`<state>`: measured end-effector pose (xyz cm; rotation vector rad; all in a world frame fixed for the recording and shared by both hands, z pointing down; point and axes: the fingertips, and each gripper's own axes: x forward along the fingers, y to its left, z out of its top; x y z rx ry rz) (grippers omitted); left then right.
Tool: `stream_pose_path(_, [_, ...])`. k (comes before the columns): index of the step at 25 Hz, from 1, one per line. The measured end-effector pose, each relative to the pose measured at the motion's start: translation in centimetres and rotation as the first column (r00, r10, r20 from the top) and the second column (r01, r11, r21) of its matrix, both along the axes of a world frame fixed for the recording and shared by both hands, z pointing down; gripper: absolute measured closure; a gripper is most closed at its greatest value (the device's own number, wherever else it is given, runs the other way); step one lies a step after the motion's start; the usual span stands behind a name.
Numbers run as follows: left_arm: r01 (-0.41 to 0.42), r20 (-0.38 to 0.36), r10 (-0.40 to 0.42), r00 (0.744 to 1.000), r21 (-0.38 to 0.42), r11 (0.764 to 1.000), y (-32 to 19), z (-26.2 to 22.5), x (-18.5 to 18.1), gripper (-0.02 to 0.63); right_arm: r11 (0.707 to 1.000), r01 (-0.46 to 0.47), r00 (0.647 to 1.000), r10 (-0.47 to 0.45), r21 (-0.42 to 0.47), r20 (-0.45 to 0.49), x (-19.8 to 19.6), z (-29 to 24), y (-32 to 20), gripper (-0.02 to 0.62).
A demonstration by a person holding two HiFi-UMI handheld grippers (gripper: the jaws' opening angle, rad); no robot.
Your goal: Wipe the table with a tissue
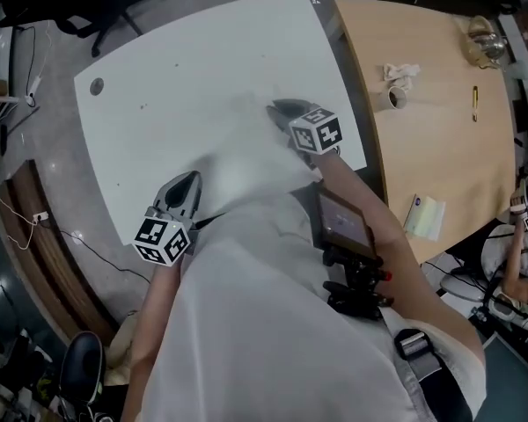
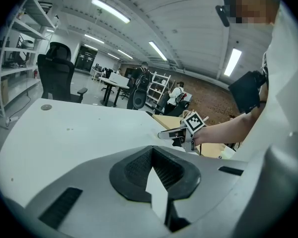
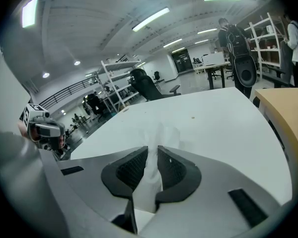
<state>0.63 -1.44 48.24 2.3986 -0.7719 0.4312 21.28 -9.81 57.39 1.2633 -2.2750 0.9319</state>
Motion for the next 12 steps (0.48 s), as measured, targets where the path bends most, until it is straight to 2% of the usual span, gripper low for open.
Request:
stream_pose_path(5, [0.012,0.005,-0.012,1.0,-0.004,1.0,-0.9,0.1,0.2,0.601,1.0,-0.016,0.999,0.015,-0.019,-0.036,1.0,1.3,-1.1,0.531])
stream_pose_path(12, [0.049,0.018,-0.049,0.999,-0.026,0.998,-0.9,0.7,-0.4,0.6,0.996,-0.084,0.99,0.082,-0.017,-0.117,5.0,2.1,-5.4,0.531])
